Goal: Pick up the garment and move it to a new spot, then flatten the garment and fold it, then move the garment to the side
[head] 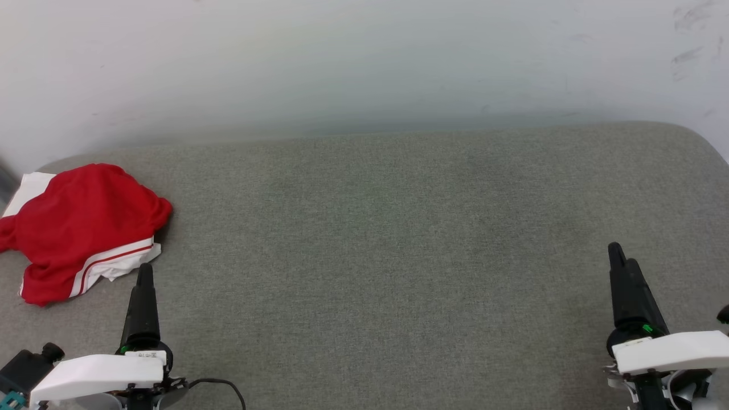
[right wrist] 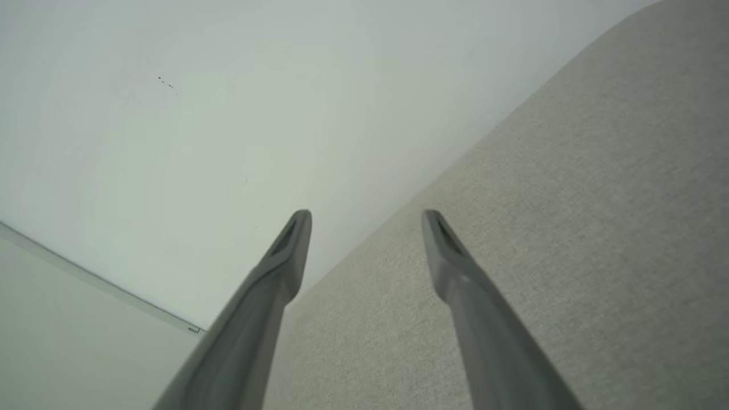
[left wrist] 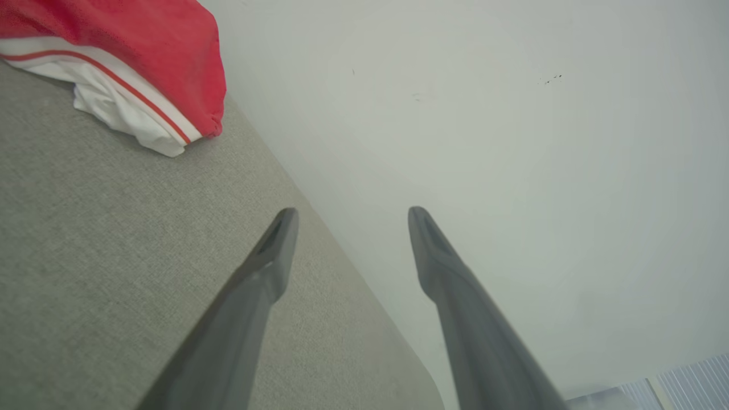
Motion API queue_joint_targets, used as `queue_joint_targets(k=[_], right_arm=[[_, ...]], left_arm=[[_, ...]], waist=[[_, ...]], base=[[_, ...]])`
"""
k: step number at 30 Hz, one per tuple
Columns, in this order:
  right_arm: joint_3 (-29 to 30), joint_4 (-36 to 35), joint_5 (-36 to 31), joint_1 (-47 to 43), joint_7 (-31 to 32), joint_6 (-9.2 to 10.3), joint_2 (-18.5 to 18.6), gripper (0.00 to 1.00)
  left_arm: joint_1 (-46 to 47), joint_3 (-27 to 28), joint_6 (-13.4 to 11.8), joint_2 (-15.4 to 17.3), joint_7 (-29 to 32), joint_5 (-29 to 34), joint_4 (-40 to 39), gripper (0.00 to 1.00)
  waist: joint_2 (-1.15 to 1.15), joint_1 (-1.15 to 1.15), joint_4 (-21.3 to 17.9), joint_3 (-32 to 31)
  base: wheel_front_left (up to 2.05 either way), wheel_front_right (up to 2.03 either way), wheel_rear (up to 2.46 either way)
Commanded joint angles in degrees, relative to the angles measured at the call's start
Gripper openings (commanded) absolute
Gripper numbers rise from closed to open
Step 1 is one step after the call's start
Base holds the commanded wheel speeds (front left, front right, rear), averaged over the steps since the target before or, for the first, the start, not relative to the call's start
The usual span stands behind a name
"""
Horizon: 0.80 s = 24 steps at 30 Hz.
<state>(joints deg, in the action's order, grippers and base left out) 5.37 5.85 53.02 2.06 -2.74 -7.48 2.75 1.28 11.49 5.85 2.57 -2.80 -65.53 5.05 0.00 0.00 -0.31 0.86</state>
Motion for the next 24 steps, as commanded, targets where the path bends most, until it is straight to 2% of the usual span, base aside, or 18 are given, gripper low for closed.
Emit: queue_joint_targets(k=[1,4,13,18,24], right_arm=[[-0.6,-1.9,-3.3,0.8,-0.6,-0.01,0.2,1.0],[-1.8,-3.4,-8.5,0.8,-1.2,-0.01,0.2,1.0],[-4.1,-6.4,-21.6,0.3,-2.9,-0.01,0.2,1.0],[-4.6,-7.0,-27.0,-0.1,-3.8,-0.01,0.2,1.0],[-5.1,-6.5,-31.7,-0.5,-4.8,-0.01,0.2,1.0]], left_arm=[[-0.1,-0.4,-0.5,0.2,-0.6,2.6,-2.0,1.0],[-0.5,-1.9,-1.7,0.3,-1.2,8.2,-4.7,1.0],[-1.8,-10.4,-8.2,0.3,-2.9,24.7,-9.9,1.0],[-2.2,-14.3,-9.8,1.4,-3.7,30.5,-11.4,1.0],[-2.4,-18.7,-14.1,3.9,-4.7,35.3,-12.5,1.0]], waist=[[0.0,0.0,0.0,0.0],[0.0,0.0,-0.1,0.2],[0.0,0.0,-0.1,0.4],[0.0,0.0,-0.2,0.4],[0.0,0.0,-0.3,0.5]], base=[[0.0,0.0,0.0],[0.0,0.0,0.0],[0.0,0.0,0.0],[0.0,0.0,0.0],[0.0,0.0,0.0]])
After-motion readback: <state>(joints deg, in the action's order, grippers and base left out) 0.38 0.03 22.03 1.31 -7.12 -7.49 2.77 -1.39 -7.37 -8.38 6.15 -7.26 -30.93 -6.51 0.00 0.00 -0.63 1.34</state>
